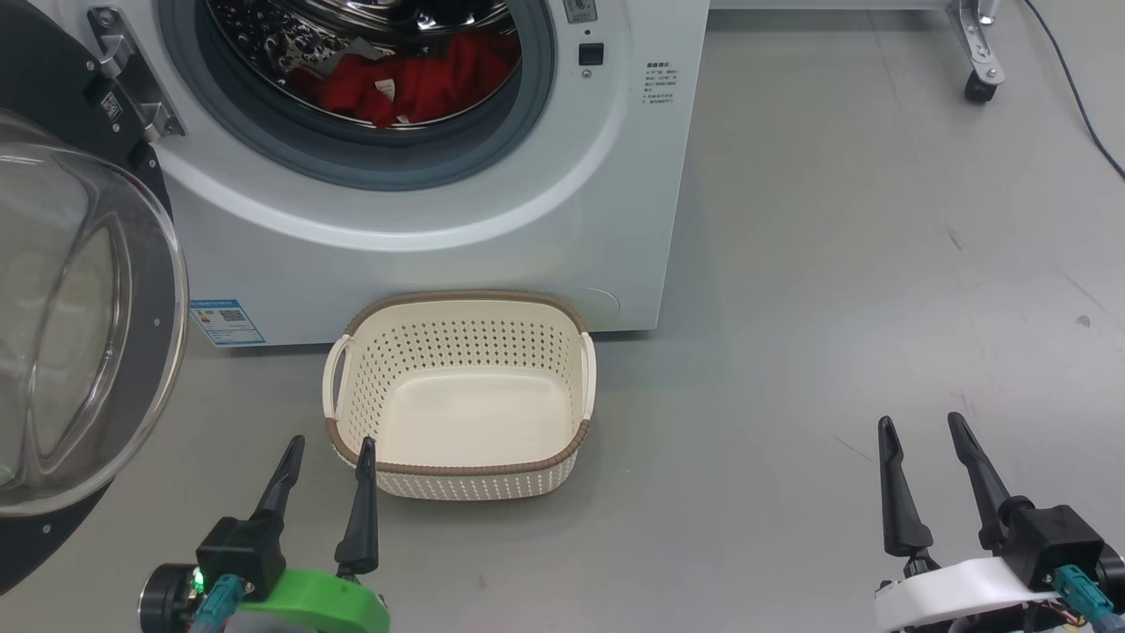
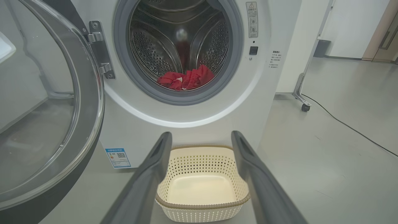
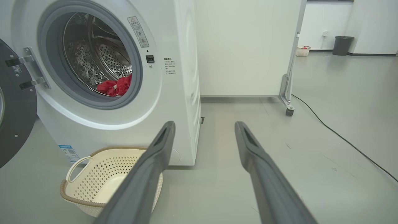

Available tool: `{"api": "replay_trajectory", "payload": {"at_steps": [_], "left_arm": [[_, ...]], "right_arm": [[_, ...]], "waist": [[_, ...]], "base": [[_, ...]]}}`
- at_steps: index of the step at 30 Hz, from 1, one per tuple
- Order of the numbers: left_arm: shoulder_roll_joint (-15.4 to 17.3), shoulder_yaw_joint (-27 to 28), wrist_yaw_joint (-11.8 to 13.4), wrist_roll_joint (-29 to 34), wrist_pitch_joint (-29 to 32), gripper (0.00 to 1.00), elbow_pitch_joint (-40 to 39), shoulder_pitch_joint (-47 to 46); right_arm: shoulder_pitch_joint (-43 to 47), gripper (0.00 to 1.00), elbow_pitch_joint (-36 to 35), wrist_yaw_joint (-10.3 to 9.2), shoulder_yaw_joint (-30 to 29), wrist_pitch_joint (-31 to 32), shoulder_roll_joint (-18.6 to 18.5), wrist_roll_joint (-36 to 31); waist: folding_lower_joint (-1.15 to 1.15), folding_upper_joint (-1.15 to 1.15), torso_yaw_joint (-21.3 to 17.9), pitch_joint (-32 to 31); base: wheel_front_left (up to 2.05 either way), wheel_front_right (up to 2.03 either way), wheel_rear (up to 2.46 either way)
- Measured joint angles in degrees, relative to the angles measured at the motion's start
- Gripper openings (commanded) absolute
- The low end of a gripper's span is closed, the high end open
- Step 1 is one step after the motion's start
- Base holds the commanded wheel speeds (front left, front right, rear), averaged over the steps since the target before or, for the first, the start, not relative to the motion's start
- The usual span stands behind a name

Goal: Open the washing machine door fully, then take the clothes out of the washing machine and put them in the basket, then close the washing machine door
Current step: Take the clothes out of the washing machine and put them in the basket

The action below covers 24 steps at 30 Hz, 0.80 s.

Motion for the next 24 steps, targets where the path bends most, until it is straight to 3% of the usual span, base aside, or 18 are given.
{"api": "replay_trajectory", "payload": {"at_steps": [12, 24], "left_arm": [[0.00, -0.18, 0.03, 0.02, 0.00, 1.00, -0.11, 0.00], [0.00, -0.43, 0.09, 0.08, 0.00, 1.00, -0.29, 0.00]], "right_arm": [[0.07, 1.00, -0.10, 0.00, 0.00, 0.00, 0.09, 0.00], [0.10, 1.00, -0.07, 0.00, 0.10, 0.00, 0.10, -0.01]], "waist": [[0.00, 0.00, 0.05, -0.22], [0.00, 0.00, -0.20, -0.34]], "base": [[0.61, -0.61, 0.00], [1.10, -1.10, 0.00]]}}
